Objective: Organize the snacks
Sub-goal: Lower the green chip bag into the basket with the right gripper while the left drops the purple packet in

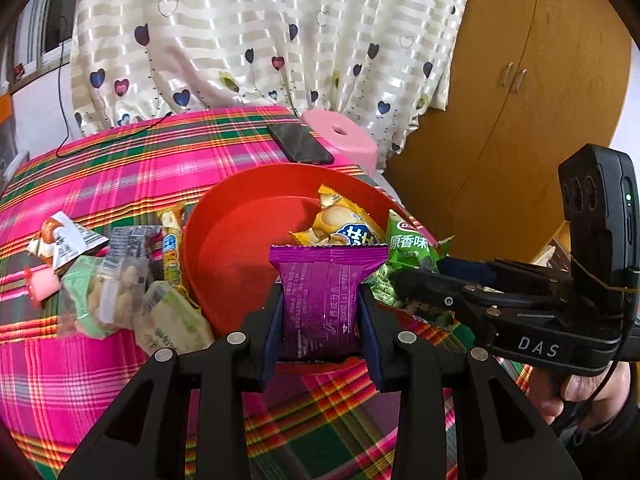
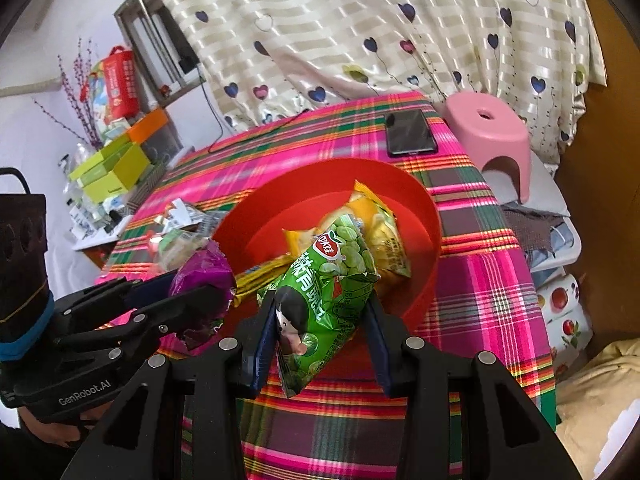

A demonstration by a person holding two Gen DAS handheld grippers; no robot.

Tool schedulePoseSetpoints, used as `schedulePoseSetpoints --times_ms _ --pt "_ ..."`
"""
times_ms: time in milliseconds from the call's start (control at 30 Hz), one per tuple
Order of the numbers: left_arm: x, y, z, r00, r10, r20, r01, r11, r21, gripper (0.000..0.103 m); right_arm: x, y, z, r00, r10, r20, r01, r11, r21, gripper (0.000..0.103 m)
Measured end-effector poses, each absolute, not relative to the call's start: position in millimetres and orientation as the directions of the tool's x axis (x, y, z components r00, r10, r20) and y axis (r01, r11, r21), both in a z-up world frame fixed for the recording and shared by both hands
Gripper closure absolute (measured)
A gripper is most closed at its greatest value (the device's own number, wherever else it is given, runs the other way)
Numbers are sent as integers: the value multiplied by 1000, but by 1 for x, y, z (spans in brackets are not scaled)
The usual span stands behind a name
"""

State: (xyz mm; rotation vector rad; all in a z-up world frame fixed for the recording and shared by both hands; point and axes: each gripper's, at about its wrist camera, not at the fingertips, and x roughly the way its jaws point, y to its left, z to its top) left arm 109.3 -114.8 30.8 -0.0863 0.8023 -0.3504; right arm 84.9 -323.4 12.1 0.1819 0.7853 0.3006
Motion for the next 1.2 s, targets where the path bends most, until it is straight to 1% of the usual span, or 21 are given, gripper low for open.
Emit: schedulePoseSetpoints --times_ms 333,400,500,533,567,633,833,900,933,967,1200 --pt "127 -122 17 604 -356 -713 295 931 -215 67 95 -323 1 643 316 -698 -194 949 250 63" --pt "131 -121 15 595 -360 -718 292 930 -224 67 96 -322 1 639 317 -701 -200 948 247 61" --pt "132 -119 15 591 -375 -714 301 924 -236 67 95 -320 2 640 313 -702 -206 950 236 55" --pt "132 -118 16 594 -378 -710 304 923 -237 66 95 -320 3 643 308 -701 -206 951 229 54" --pt "132 -118 16 595 -380 -708 306 922 -239 63 94 -320 4 646 305 -700 -206 952 225 53" --pt "131 -116 18 600 -383 -703 304 921 -242 62 93 -319 7 654 304 -692 -209 953 221 53" --pt "123 -108 24 615 -387 -688 294 921 -255 62 84 -320 19 683 319 -657 -223 948 229 53" --pt "119 -105 26 619 -383 -686 287 923 -256 62 82 -320 21 693 317 -648 -222 948 226 56" --pt "117 -103 27 622 -381 -684 284 924 -256 62 80 -320 22 698 313 -644 -218 949 226 60" --pt "114 -101 28 630 -375 -681 278 927 -253 62 79 -321 24 701 312 -641 -215 950 227 61" --pt "91 -79 37 676 -331 -658 222 943 -246 62 65 -311 34 714 325 -621 -237 946 223 61"
